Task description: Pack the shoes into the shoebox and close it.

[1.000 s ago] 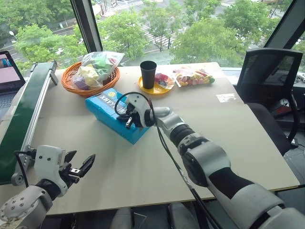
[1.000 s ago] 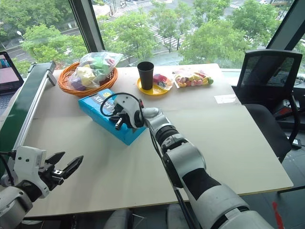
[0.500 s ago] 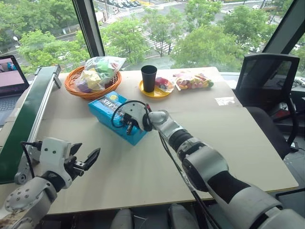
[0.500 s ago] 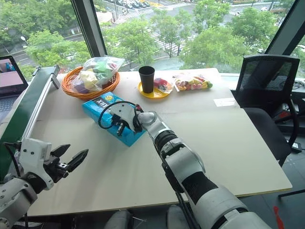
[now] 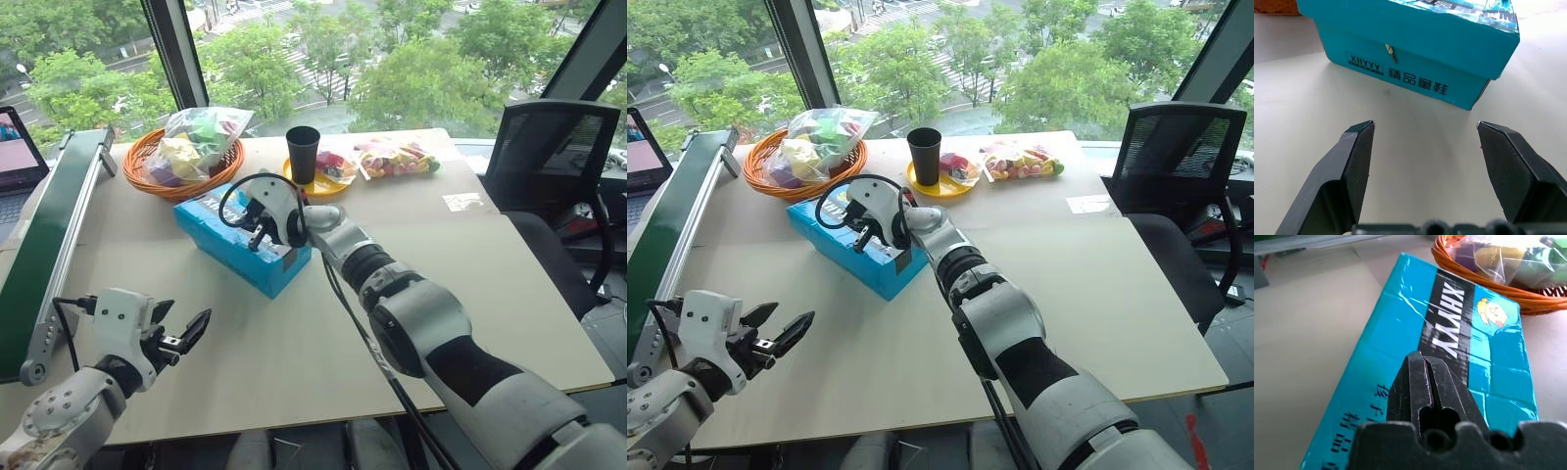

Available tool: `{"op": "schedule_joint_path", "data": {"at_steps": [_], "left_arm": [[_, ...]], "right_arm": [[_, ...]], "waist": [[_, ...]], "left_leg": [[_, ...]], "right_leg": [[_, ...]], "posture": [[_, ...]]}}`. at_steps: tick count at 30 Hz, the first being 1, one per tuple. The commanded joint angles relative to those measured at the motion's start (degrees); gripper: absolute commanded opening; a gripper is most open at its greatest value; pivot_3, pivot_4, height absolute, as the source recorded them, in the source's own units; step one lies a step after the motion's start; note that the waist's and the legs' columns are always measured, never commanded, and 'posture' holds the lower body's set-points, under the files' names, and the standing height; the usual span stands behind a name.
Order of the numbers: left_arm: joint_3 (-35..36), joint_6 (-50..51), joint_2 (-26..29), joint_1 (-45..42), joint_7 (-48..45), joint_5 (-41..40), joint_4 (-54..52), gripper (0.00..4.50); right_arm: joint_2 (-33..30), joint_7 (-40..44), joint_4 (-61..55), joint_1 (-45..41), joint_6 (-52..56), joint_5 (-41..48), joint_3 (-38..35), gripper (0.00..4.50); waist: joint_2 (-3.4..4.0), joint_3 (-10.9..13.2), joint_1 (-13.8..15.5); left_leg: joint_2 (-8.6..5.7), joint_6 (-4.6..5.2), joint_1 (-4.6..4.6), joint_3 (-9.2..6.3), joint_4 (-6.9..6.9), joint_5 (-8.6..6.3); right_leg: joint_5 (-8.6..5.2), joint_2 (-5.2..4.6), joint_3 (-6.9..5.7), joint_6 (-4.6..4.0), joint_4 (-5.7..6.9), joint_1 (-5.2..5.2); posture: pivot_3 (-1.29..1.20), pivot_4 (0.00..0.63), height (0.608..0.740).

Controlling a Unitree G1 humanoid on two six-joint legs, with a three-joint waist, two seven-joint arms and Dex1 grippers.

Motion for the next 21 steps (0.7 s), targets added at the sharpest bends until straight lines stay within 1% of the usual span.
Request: {"op": "schedule_joint_path", "data": {"at_steps": [1,7,14,17,21], "left_arm": [[0.85,-0.38,-0.31,0.59,0.86,-0.11,-2.87,3.57],[1.02,-0.27,-0.56,1.46,1.69,-0.31,-3.87,3.57],[0.23,-0.33,-0.44,1.73,1.74,-0.10,-3.95,3.57],[-0.40,-0.19,-0.30,1.00,1.88,-0.02,-3.67,3.57],[-1.05,-0.13,0.18,0.24,1.52,0.27,-3.00,3.57]], "right_arm": [[9.11,-2.70,-0.46,-3.29,0.37,-1.81,1.24,0.01],[10.01,-4.10,0.13,-0.29,0.17,-6.38,5.49,0.01],[9.98,-0.14,0.67,4.37,-2.19,-14.70,14.94,0.01],[9.83,2.24,0.63,5.90,-4.17,-17.33,18.26,0.01],[9.32,2.50,0.44,7.38,-7.02,-20.34,22.20,0.01]], "waist": [[0.00,0.00,0.00],[0.00,0.00,-0.01],[0.00,-0.01,-0.07],[-0.01,-0.02,-0.16],[-0.01,-0.04,-0.23]], "left_leg": [[0.00,0.00,-0.01,0.00,0.00,0.00],[-0.01,0.00,-0.04,0.00,0.00,0.00],[-0.01,0.00,0.08,0.01,0.01,0.00],[0.00,0.00,0.31,0.01,-0.03,0.00],[0.02,0.00,0.51,0.02,-0.06,0.00]], "right_leg": [[0.00,0.00,0.00,0.00,0.01,-0.01],[0.00,0.00,0.00,0.00,0.00,-0.04],[0.00,0.00,0.00,0.00,0.00,0.06],[-0.01,0.01,0.00,-0.01,0.00,0.27],[-0.02,0.03,0.01,-0.02,-0.01,0.41]], "posture": [[0.00,0.150,0.738],[0.00,0.150,0.738],[0.00,0.150,0.738],[0.00,0.150,0.738],[0.00,0.150,0.738]]}}
